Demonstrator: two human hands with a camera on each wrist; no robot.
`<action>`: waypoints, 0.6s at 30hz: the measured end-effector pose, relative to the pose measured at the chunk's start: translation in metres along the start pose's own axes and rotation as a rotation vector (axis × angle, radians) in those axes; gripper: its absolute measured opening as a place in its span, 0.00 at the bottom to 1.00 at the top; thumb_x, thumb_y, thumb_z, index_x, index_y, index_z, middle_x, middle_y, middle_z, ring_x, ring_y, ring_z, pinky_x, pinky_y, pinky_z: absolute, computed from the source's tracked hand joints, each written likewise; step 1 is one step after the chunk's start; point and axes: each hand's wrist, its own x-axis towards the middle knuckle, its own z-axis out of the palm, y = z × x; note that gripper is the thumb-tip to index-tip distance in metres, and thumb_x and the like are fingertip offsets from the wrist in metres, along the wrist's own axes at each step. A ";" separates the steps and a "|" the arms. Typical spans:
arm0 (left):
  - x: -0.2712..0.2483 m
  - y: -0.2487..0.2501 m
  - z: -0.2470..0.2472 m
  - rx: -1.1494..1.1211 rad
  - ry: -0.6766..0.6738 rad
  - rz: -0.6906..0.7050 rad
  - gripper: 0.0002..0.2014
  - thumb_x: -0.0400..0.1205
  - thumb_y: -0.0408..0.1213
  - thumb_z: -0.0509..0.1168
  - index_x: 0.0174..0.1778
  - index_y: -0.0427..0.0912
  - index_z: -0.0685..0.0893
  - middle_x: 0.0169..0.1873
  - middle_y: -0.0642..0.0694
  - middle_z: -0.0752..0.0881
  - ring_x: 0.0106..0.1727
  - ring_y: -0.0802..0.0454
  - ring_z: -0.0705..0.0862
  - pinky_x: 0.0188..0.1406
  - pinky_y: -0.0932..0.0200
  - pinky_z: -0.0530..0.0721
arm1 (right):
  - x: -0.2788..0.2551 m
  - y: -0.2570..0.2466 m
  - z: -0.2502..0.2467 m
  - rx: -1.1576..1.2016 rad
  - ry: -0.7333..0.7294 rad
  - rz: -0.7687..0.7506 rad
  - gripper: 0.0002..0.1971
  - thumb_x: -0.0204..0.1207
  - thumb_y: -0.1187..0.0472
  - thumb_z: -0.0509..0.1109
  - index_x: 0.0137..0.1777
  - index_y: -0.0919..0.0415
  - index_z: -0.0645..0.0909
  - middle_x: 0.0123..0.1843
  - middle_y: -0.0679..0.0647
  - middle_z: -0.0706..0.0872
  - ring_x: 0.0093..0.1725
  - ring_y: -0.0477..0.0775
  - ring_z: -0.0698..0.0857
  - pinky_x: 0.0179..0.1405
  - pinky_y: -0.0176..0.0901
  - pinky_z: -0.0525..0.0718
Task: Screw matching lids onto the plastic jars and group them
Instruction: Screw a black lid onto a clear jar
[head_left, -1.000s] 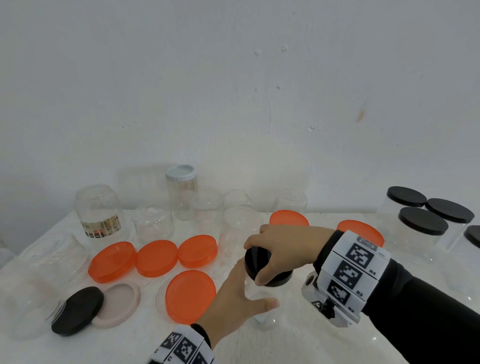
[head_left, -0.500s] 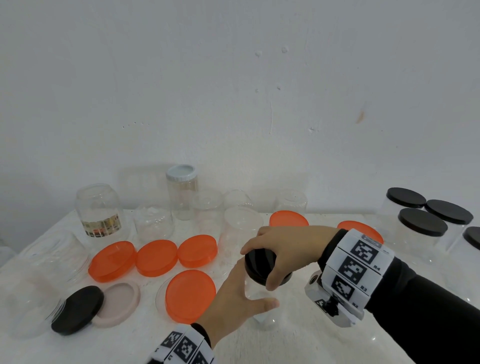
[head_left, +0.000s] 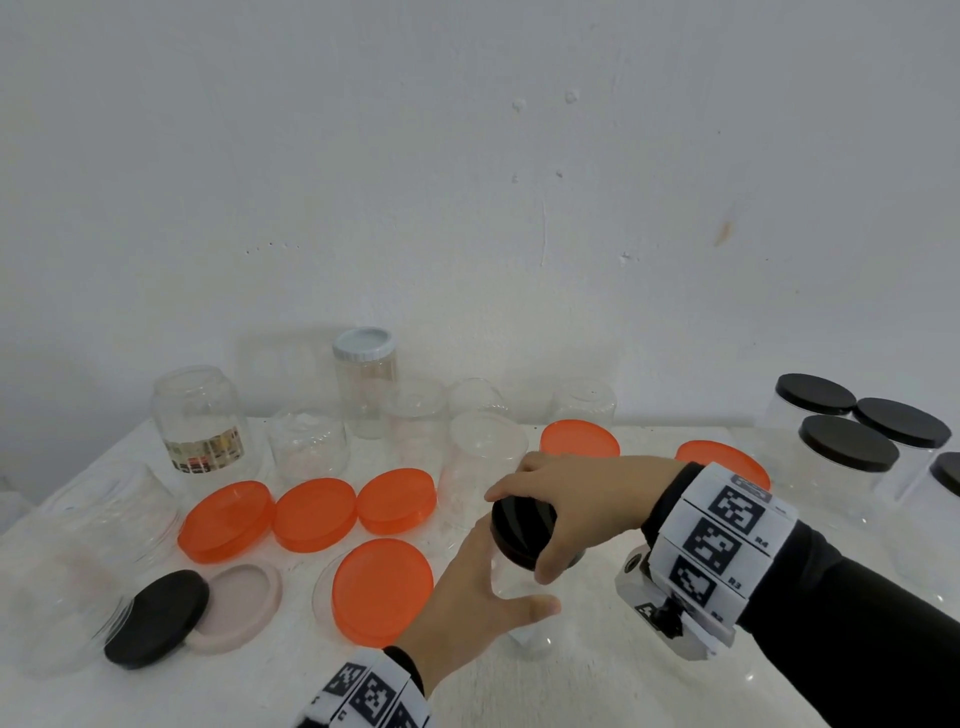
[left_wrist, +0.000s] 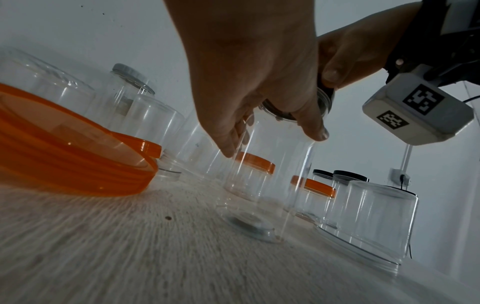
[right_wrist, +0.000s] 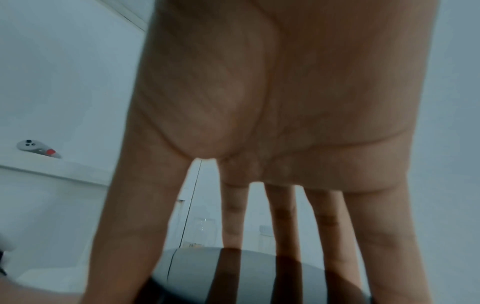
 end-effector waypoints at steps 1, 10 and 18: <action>0.000 0.000 0.000 0.000 0.001 -0.001 0.40 0.66 0.52 0.80 0.70 0.69 0.64 0.69 0.70 0.73 0.70 0.78 0.67 0.61 0.76 0.68 | 0.000 0.000 0.000 0.000 0.003 -0.010 0.42 0.69 0.46 0.78 0.80 0.38 0.60 0.69 0.46 0.68 0.69 0.53 0.72 0.65 0.52 0.79; -0.001 0.001 0.000 -0.006 -0.002 -0.002 0.43 0.66 0.53 0.80 0.74 0.66 0.64 0.70 0.68 0.73 0.74 0.70 0.68 0.70 0.66 0.69 | 0.005 -0.001 0.007 -0.034 0.070 0.044 0.40 0.68 0.34 0.72 0.78 0.40 0.61 0.63 0.48 0.69 0.63 0.54 0.73 0.58 0.52 0.80; -0.001 0.002 0.001 0.001 -0.002 0.006 0.44 0.67 0.52 0.80 0.76 0.65 0.64 0.71 0.68 0.73 0.75 0.68 0.68 0.78 0.51 0.68 | 0.004 -0.002 0.013 -0.025 0.106 0.061 0.41 0.69 0.32 0.70 0.79 0.43 0.60 0.59 0.48 0.67 0.62 0.54 0.71 0.54 0.50 0.78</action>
